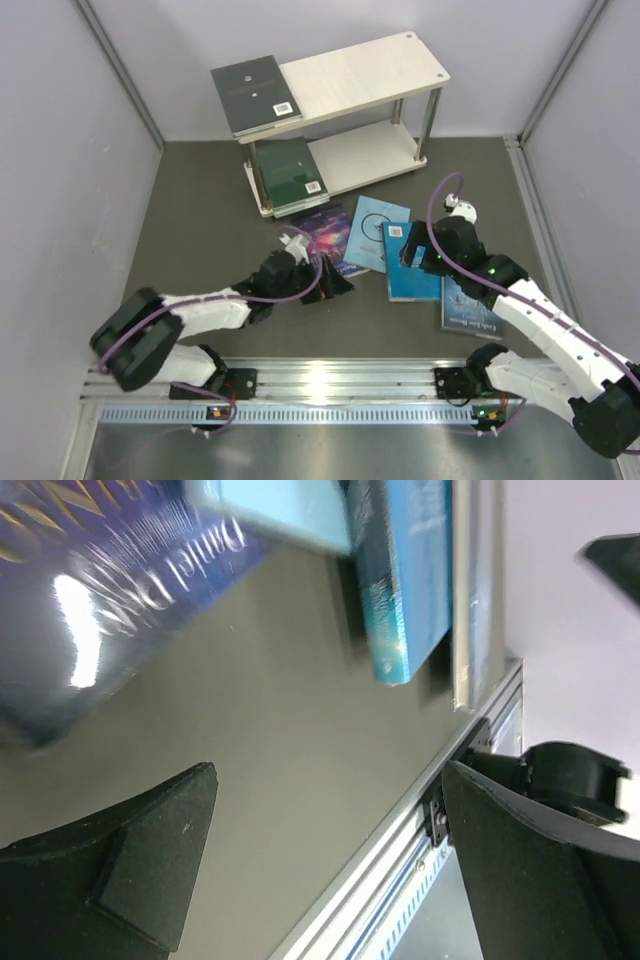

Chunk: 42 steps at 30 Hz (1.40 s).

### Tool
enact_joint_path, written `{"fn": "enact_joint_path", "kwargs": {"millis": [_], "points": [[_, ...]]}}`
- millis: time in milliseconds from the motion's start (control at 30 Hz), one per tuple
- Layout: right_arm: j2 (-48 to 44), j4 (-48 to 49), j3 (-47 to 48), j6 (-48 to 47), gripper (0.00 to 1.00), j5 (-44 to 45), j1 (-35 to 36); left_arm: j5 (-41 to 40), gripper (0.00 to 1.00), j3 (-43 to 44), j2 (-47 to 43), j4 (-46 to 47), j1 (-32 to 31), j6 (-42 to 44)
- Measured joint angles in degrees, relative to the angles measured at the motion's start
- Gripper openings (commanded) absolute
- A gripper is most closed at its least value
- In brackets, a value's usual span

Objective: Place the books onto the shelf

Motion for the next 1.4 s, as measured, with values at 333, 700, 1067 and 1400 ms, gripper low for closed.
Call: {"fn": "enact_joint_path", "kwargs": {"millis": [333,700,1067,1400], "points": [[-3.96,-1.57,0.0,-0.94,1.0,0.39,-1.51,-7.54,0.99,12.83,34.05,28.2,-12.66,-12.92],[-6.19,-1.57,-0.35,-1.92,1.0,0.39,-2.51,-13.53,0.41,23.74,46.51,34.56,-17.05,-20.17],[-7.23,-1.53,-1.99,-2.08,1.0,-1.99,-3.02,-14.21,0.0,22.38,42.14,29.2,-17.33,-20.61],[-15.58,5.55,-8.02,0.24,1.0,-13.79,-3.06,-21.03,0.0,12.5,12.7,2.69,-15.69,-11.23]]}}
